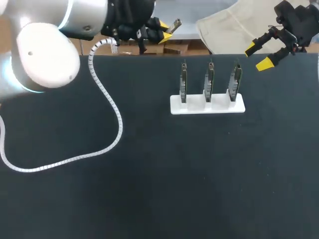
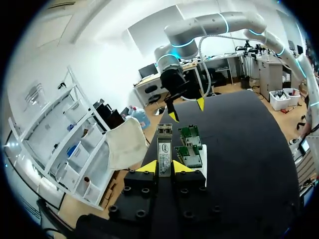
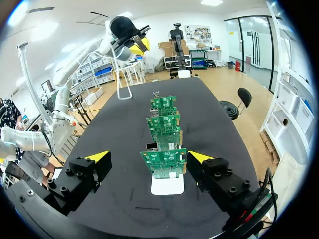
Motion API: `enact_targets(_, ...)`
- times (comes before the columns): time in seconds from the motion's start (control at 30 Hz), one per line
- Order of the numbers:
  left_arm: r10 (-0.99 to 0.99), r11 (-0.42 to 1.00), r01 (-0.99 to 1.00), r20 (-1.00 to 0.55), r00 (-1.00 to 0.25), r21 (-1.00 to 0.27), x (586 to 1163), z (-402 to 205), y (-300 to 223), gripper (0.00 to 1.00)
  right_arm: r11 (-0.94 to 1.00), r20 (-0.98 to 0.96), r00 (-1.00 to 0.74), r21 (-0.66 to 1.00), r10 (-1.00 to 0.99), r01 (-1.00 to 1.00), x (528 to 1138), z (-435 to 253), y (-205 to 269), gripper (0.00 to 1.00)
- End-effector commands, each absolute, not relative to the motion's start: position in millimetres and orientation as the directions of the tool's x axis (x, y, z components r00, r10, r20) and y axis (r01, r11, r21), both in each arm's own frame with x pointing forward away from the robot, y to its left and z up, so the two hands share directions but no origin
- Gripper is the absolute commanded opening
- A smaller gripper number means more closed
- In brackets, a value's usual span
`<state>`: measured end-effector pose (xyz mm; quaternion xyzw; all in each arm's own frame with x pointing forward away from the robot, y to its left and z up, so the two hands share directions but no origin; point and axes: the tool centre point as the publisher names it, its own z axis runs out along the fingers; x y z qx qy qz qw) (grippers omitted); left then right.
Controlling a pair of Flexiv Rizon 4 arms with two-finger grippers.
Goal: Pick up the optical module with the left hand, and insert it into the network port with the right hand.
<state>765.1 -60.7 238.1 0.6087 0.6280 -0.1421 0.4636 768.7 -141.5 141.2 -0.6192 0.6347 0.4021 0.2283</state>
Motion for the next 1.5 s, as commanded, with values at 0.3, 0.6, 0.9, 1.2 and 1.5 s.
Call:
enact_targets(0.3,0.578,0.211,0.898,-0.790,0.202,0.385,769.8,234.5,-60.5,0.00,-0.093,-0.788,-0.130,0.230,-0.602,-0.969,770.5,141.1,-141.4,1.00)
enact_targets(0.6,0.495,0.188,0.894,-0.826,0.271,0.406,782.1,237.9,-98.3,0.00,-0.093,-0.788,-0.130,0.230,-0.602,-0.969,770.5,141.1,-141.4,1.00)
enact_targets(0.9,0.373,0.175,0.893,-0.868,0.328,0.414,805.3,259.8,-149.4,0.00,-0.093,-0.788,-0.130,0.230,-0.602,-0.969,770.5,141.1,-141.4,1.00)
enact_targets(1.2,0.218,0.022,0.919,-0.899,0.381,0.394,813.3,259.8,-205.8,0.00,-0.093,-0.788,-0.130,0.230,-0.602,-0.969,770.5,141.1,-141.4,1.00)
enact_targets(1.5,0.156,-0.024,0.928,-0.915,0.372,0.373,818.4,250.9,-225.2,0.00,-0.093,-0.788,-0.130,0.230,-0.602,-0.969,770.5,141.1,-141.4,1.00)
